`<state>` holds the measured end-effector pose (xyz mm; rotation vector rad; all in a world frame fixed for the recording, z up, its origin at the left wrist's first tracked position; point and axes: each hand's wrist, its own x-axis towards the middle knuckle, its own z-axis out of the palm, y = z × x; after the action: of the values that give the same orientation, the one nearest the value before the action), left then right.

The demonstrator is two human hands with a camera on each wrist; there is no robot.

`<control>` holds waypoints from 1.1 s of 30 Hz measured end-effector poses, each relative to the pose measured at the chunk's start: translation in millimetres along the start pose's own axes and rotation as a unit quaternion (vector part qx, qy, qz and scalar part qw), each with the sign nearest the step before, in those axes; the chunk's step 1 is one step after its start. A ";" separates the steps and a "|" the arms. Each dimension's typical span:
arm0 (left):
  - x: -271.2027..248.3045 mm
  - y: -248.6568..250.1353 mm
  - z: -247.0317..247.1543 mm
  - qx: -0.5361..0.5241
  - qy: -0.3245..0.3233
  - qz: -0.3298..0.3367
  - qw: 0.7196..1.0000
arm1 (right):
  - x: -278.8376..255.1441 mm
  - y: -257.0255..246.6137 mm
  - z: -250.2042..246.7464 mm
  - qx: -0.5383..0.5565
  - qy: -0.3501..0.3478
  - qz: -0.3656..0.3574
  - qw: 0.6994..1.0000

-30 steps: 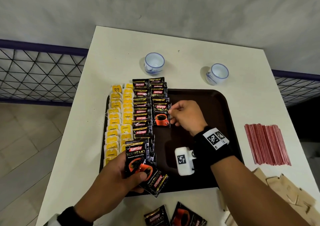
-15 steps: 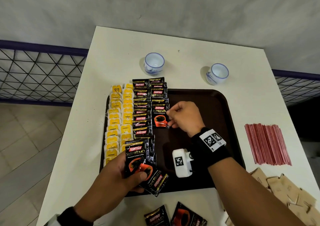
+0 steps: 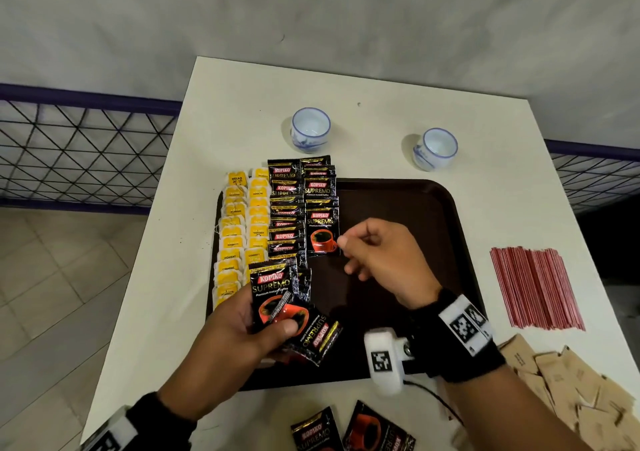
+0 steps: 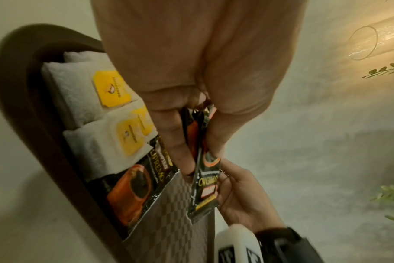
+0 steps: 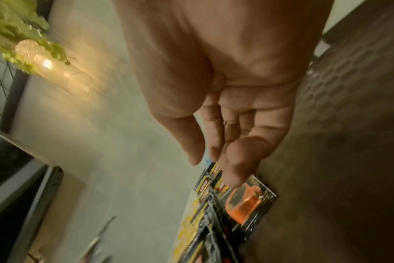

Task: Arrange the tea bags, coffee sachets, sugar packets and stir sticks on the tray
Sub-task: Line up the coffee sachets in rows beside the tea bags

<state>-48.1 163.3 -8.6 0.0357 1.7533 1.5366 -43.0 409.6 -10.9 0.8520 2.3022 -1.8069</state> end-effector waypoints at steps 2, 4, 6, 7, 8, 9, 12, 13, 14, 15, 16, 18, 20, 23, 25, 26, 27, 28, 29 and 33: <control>2.3 4.3 2.5 0.003 0.021 0.024 0.999 | -25.7 1.7 -3.5 0.057 -0.052 0.012 0.997; 5.7 8.2 6.8 -0.007 0.043 0.035 0.998 | -48.3 6.4 -5.4 0.105 -0.110 0.039 0.988; 9.2 9.8 12.4 -0.015 0.060 0.039 0.997 | -64.3 12.9 -2.3 0.141 -0.152 0.062 0.976; 10.5 10.1 15.9 -0.018 0.067 0.039 0.997 | -69.4 16.2 0.9 0.151 -0.162 0.066 0.973; 11.7 10.3 19.9 -0.022 0.071 0.039 0.996 | -73.2 19.8 4.4 0.157 -0.161 0.067 0.972; 12.3 9.9 23.0 -0.028 0.074 0.040 0.996 | -74.8 22.4 8.3 0.162 -0.155 0.069 0.972; 12.2 9.6 30.4 -0.032 0.063 0.042 0.997 | -74.6 27.7 12.1 0.174 -0.114 0.069 0.976; 11.6 9.8 31.4 -0.036 0.059 0.039 0.997 | -73.9 28.0 11.0 0.177 -0.102 0.061 0.977; 11.3 10.2 31.4 -0.044 0.055 0.034 0.997 | -72.8 28.3 8.8 0.180 -0.089 0.050 0.978; 11.3 10.1 30.3 -0.056 0.054 0.027 0.997 | -71.6 27.9 6.1 0.182 -0.075 0.038 0.980; 11.6 9.2 27.5 -0.071 0.058 0.016 0.996 | -69.3 27.8 3.3 0.183 -0.061 0.029 0.981; 12.2 7.5 20.4 -0.094 0.070 -0.004 0.993 | -61.6 27.7 -5.0 0.186 -0.028 0.015 0.982; 10.9 6.7 12.9 -0.100 0.077 -0.016 0.992 | -50.9 24.7 -17.1 0.161 0.008 0.000 0.987; 6.3 5.2 5.0 -0.096 0.078 -0.025 0.992 | -35.6 10.6 -40.7 0.041 0.041 -0.038 0.998; 3.0 4.1 1.4 -0.092 0.078 -0.032 0.992 | -27.3 -0.7 -52.8 0.008 0.047 -0.055 0.997; 2.0 3.9 0.1 -0.090 0.074 -0.035 0.993 | -23.0 -4.0 -56.8 0.011 0.050 -0.056 0.997; 1.1 3.4 -0.7 -0.088 0.070 -0.036 0.993 | -18.7 -6.1 -59.0 0.012 0.051 -0.053 0.997; 0.4 2.9 -1.9 -0.088 0.068 -0.038 0.993 | -13.7 -6.5 -59.2 0.007 0.050 -0.048 0.998; -0.1 2.2 -2.8 -0.088 0.068 -0.039 0.993 | -8.8 -5.9 -57.7 -0.002 0.045 -0.041 0.998; -0.3 0.8 -2.9 -0.085 0.063 -0.039 0.994 | 9.5 -0.9 -42.4 -0.020 0.004 -0.004 1.000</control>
<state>-49.8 161.0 -7.9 -0.2163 1.6940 1.6554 -40.4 452.0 -1.4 0.8471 2.3402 -1.7577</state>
